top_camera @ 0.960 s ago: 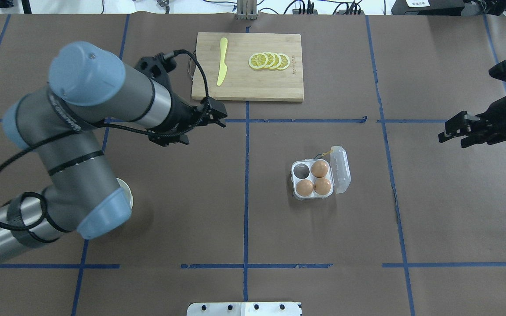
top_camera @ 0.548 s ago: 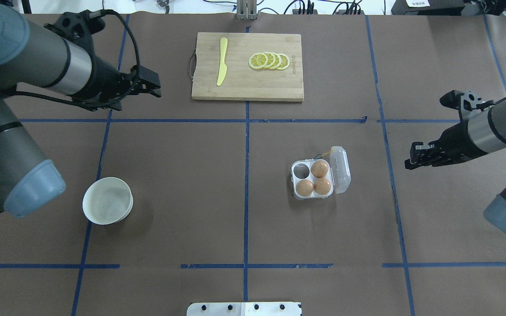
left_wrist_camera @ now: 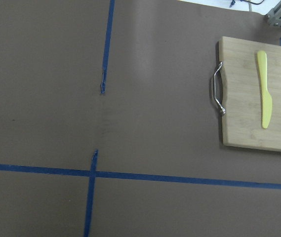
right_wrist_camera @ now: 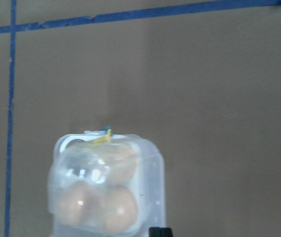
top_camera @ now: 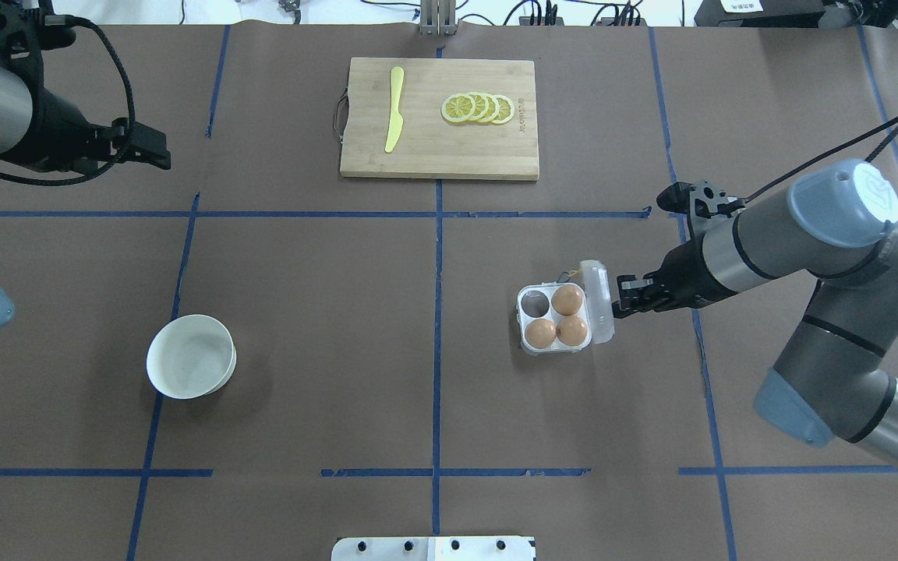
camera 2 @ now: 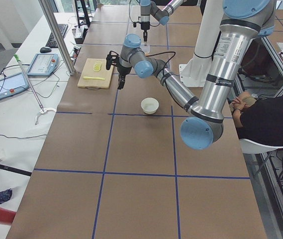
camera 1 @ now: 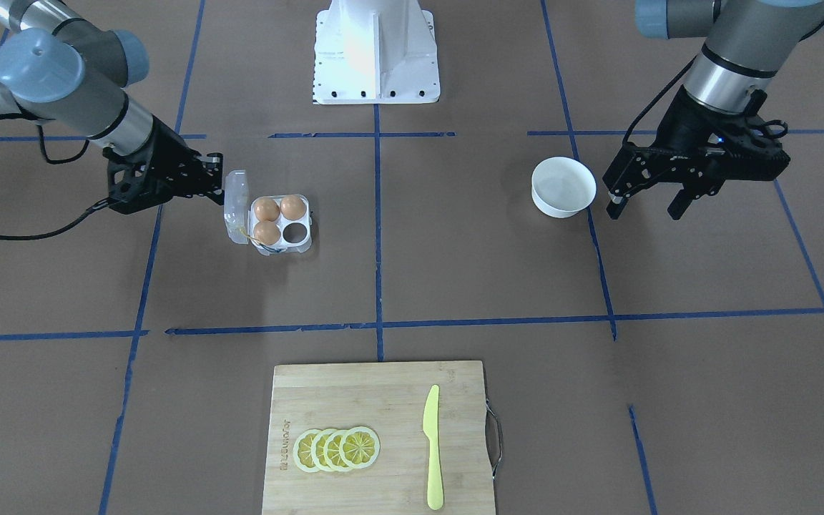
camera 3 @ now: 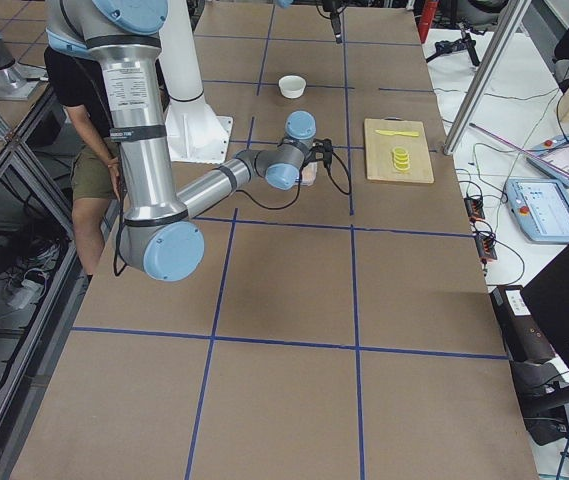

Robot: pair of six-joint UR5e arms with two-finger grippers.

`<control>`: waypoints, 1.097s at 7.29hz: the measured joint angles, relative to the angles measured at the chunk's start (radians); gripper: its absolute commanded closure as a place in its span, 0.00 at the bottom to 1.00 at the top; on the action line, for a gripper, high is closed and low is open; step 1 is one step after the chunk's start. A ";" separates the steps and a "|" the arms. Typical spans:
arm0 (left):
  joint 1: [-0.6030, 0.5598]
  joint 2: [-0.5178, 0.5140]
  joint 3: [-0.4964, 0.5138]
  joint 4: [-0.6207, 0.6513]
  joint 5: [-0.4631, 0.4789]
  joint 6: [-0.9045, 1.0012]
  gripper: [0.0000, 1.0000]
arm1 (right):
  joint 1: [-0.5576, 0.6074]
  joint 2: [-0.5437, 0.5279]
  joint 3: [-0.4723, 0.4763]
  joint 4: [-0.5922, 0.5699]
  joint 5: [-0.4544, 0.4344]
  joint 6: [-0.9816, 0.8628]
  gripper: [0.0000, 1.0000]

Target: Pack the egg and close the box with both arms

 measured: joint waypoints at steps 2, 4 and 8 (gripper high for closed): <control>-0.050 0.111 0.038 -0.109 -0.006 0.155 0.00 | -0.052 0.138 -0.035 -0.061 -0.045 0.051 0.05; -0.111 0.189 0.122 -0.238 -0.051 0.277 0.00 | -0.041 0.216 -0.020 -0.181 -0.062 0.062 0.00; -0.253 0.275 0.218 -0.301 -0.112 0.534 0.00 | 0.183 0.197 0.099 -0.562 -0.067 -0.107 0.00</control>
